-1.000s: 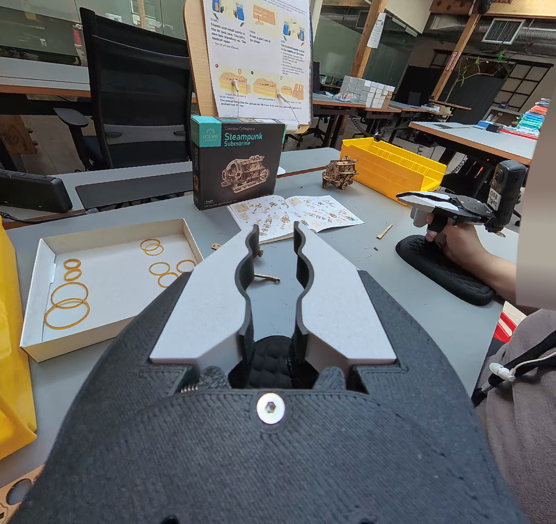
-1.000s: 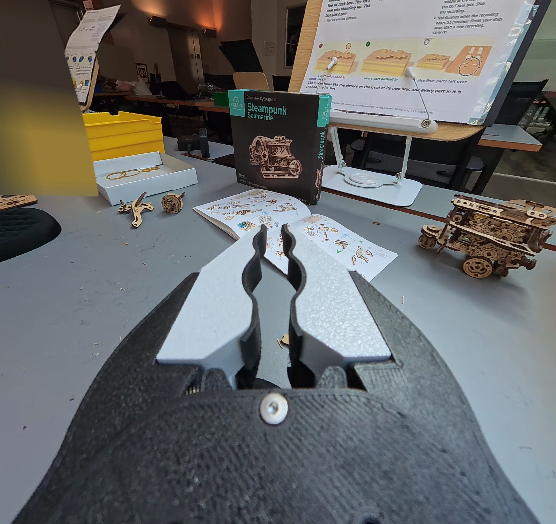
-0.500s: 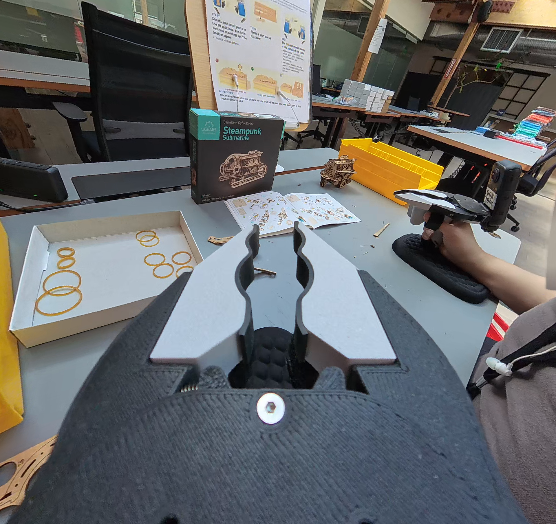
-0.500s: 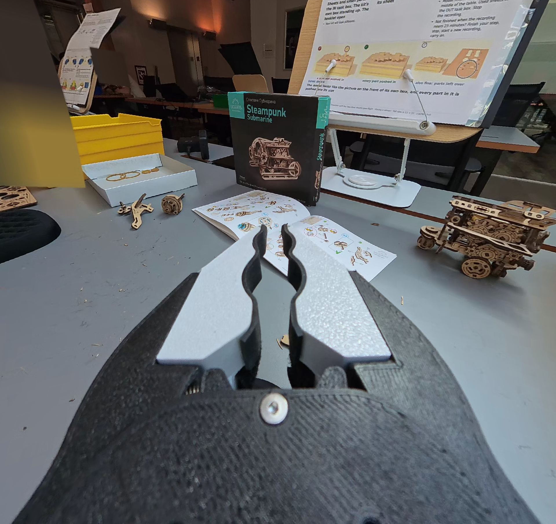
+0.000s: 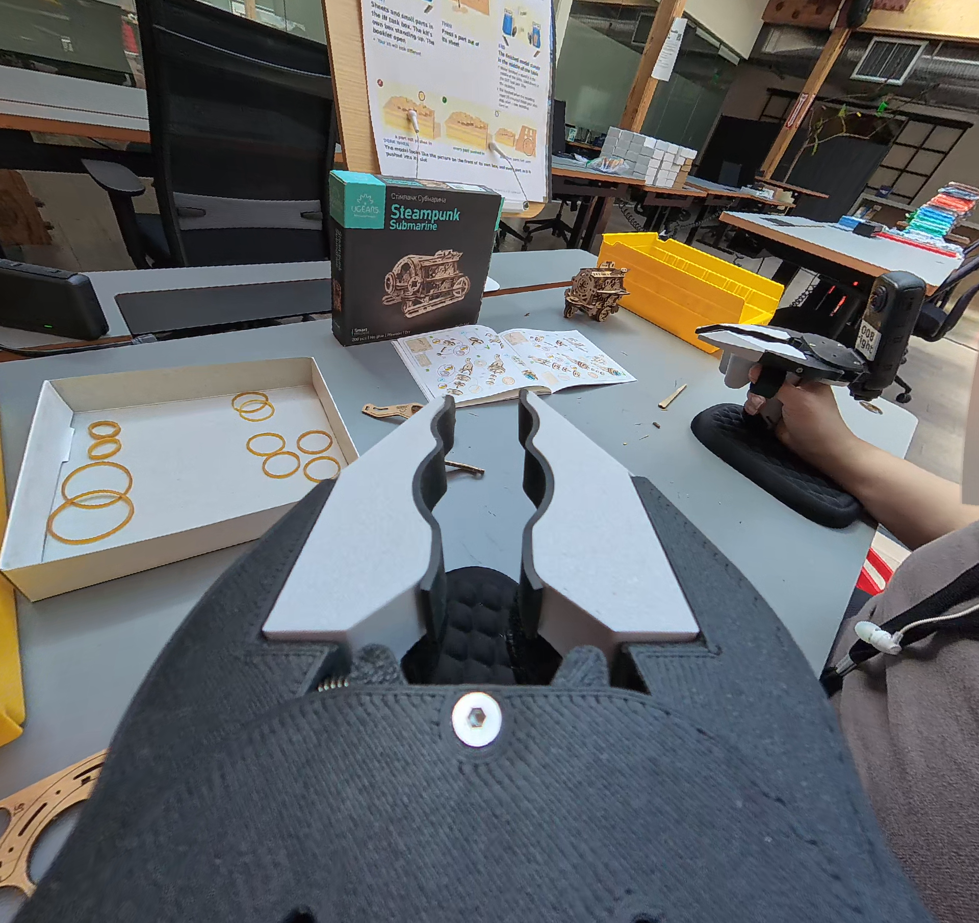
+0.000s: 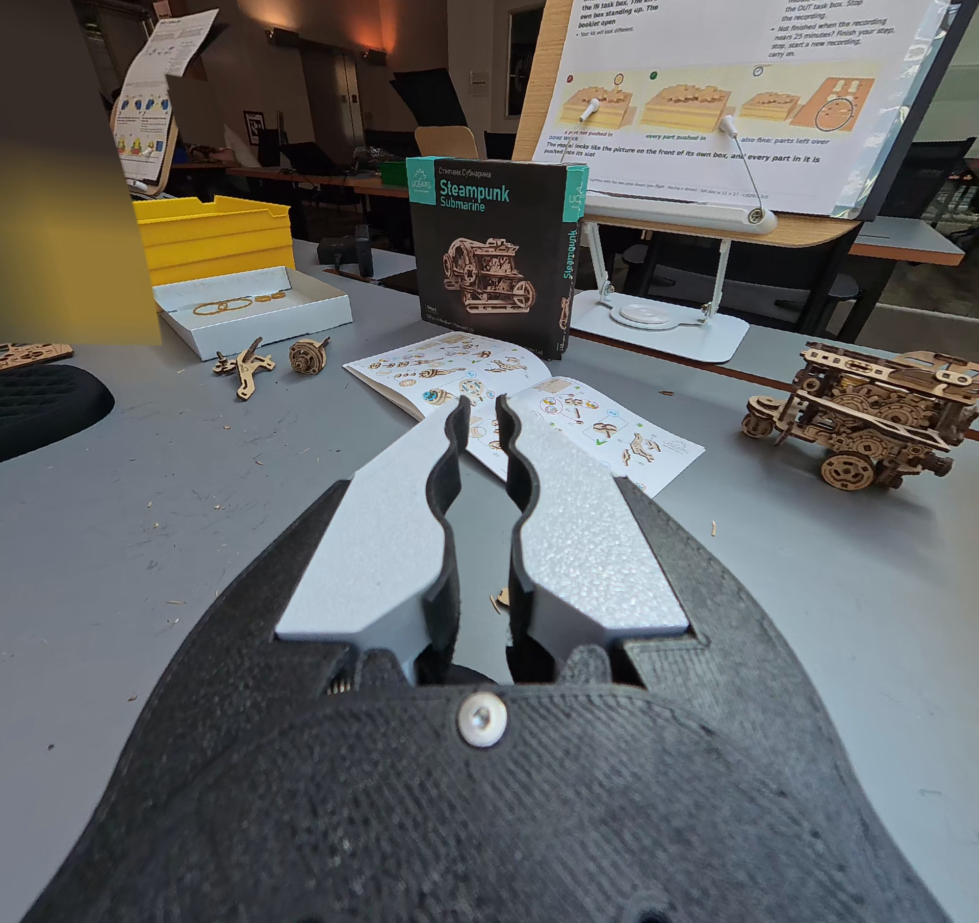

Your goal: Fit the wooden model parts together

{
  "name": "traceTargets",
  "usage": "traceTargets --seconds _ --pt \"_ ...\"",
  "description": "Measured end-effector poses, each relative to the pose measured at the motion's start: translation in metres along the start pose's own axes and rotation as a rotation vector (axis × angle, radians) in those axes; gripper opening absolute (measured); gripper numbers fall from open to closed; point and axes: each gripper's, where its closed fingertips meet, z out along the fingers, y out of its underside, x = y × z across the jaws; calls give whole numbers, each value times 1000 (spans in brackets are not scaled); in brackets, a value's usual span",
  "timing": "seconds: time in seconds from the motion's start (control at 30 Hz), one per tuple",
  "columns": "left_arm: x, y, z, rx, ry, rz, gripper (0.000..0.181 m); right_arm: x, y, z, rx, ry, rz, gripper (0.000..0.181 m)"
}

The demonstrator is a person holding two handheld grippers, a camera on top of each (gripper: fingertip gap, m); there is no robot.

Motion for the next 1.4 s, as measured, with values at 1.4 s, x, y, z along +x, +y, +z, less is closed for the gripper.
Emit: traceTargets --seconds 1.4 --pt "-14 11 -38 30 -109 -46 30 0 1 0 -2 -11 14 9"
